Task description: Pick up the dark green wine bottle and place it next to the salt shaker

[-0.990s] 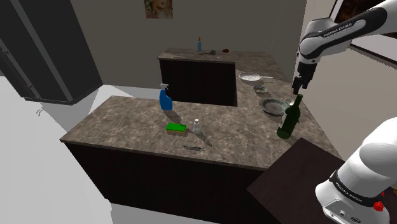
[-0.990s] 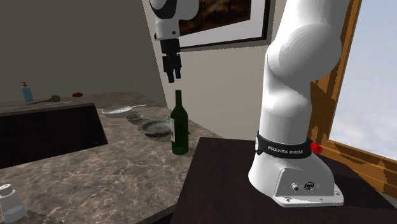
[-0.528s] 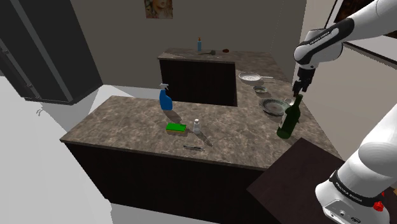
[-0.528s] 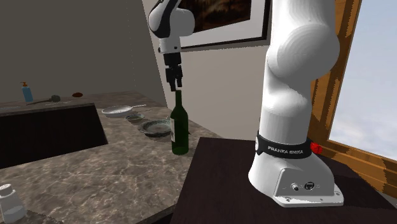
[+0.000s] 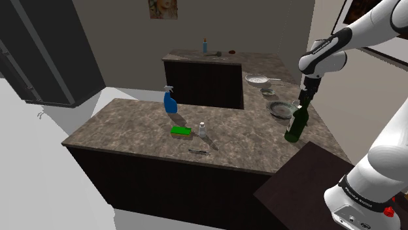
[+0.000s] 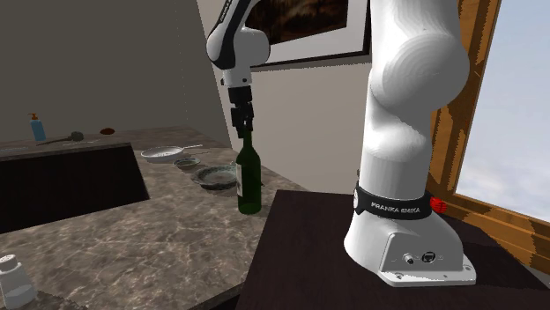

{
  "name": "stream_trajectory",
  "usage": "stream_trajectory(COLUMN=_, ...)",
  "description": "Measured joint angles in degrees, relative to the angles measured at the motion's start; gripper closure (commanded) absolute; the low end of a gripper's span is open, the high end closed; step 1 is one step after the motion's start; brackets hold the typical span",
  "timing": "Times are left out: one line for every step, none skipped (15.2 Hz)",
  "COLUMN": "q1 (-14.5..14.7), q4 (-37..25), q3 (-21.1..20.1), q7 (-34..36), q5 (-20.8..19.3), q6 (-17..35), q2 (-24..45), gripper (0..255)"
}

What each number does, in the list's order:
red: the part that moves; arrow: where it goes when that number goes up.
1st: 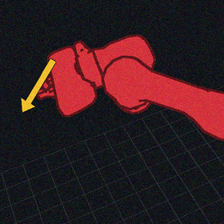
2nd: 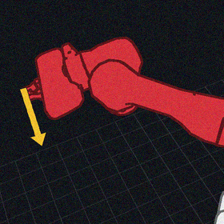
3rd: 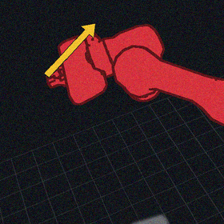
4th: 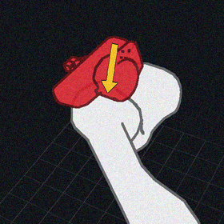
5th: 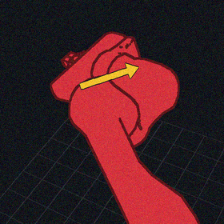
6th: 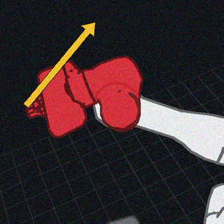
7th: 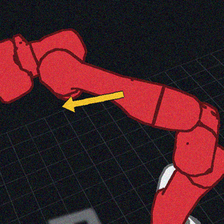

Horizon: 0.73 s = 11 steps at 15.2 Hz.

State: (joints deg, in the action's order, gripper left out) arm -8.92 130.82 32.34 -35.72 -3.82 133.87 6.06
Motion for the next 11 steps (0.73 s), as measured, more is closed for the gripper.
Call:
stream_trajectory(q1=-0.01, q4=0.1, q3=0.0, q7=-0.02, q5=0.03, q6=0.15, q2=0.06, gripper=0)
stream_trajectory(q1=-0.02, q4=0.12, q3=-0.01, q7=-0.05, q5=0.08, q6=0.24, q2=0.12, gripper=0)
stream_trajectory(q1=-0.03, q4=0.15, q3=-0.01, q7=-0.05, q5=0.08, q6=0.29, q2=0.13, gripper=0)
stream_trajectory(q1=-0.03, q4=0.17, q3=-0.01, q7=-0.06, q5=0.09, q6=0.31, q2=0.14, gripper=0)
stream_trajectory(q1=-0.03, q4=0.18, q3=-0.01, q7=-0.06, q5=0.09, q6=0.32, q2=0.14, gripper=0)
stream_trajectory(q1=-0.03, q4=0.18, q3=-0.01, q7=-0.06, q5=0.09, q6=0.32, q2=0.14, gripper=255)
stream_trajectory(q1=-0.03, q4=0.18, q3=-0.01, q7=-0.06, q5=0.09, q6=0.32, q2=0.14, gripper=255)
stream_trajectory(q1=-0.03, q4=0.17, q3=-0.01, q7=-0.06, q5=0.09, q6=0.33, q2=0.13, gripper=255)
stream_trajectory(q1=-0.03, q4=0.17, q3=-0.01, q7=-0.06, q5=0.09, q6=0.33, q2=0.13, gripper=255)
stream_trajectory(q1=-0.03, q4=0.17, q3=-0.01, q7=-0.06, q5=0.09, q6=0.32, q2=0.13, gripper=255)
stream_trajectory(q1=-0.03, q4=0.16, q3=-0.01, q7=-0.06, q5=0.09, q6=0.32, q2=0.13, gripper=255)
